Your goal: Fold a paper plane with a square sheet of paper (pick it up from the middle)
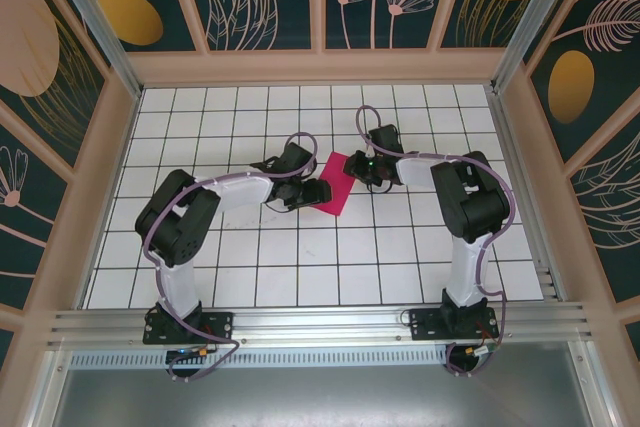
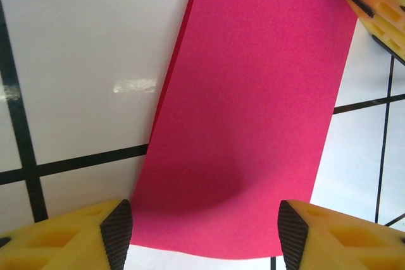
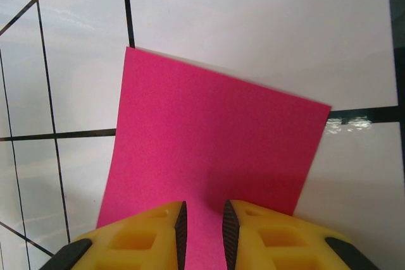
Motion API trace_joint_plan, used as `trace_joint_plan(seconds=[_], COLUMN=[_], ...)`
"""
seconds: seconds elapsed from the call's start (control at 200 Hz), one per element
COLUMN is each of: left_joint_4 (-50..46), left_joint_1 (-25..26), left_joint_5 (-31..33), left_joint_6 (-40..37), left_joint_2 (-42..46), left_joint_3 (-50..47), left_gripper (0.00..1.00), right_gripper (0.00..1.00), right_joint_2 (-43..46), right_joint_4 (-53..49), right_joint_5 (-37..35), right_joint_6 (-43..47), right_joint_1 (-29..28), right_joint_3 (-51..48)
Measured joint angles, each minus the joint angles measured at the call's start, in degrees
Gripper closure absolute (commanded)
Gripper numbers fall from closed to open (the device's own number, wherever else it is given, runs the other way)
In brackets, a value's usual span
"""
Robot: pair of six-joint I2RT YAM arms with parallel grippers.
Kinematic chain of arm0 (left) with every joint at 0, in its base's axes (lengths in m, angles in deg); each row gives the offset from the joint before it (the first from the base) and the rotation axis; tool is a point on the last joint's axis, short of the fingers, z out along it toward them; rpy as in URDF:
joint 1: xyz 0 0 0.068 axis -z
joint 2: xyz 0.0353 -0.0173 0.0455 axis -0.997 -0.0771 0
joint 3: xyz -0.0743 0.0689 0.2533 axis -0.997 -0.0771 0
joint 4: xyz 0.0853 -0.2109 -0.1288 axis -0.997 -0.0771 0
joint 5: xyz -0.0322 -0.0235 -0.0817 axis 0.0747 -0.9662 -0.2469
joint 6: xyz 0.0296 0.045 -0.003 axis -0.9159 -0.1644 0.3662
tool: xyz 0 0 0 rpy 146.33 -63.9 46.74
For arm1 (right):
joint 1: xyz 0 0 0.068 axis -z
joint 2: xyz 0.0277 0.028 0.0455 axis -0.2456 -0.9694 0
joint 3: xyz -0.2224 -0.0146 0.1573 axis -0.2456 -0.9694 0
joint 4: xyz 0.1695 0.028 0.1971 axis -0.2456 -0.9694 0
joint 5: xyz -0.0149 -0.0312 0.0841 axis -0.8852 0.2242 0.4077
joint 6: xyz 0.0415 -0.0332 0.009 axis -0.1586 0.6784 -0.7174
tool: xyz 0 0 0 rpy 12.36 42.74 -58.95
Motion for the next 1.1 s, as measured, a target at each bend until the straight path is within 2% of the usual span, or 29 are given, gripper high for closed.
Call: trace_joint_plan(seconds=[0.295, 0.465, 0.711, 0.946, 1.101], left_joint_4=[0.3, -0.5, -0.6, -0.8, -2.1], left_joint_1=[0.4, 0.5, 0.5, 0.5, 0.5], left_joint_5=[-1.3, 1.2, 1.9, 2.6, 4.8], left_joint_6=[-0.3, -0.7, -1.1, -1.3, -1.5], left_joint_2=[-0.5, -0.5, -0.4, -0.4, -0.4], left_joint_3=[0.6, 1.4, 1.6, 1.6, 1.7], left_gripper=[0.37, 0.38, 0.48, 0.41, 0.36], right_gripper=[0.73, 0.73, 0.73, 0.73, 0.70], right_joint_2=[0.0, 0.0, 0.0, 0.0, 0.1], right_joint_4=[0.2, 0.2, 0.2, 0.2, 0.0], right_joint_5=[0.1, 0.1, 0.1, 0.1, 0.4], right_joint_6=[0.0, 0.0, 0.0, 0.0, 1.0], right_joint_1=[0.0, 0.0, 0.0, 0.0, 0.0], right_joint_3=[-0.1, -0.1, -0.1, -0.1, 0.1])
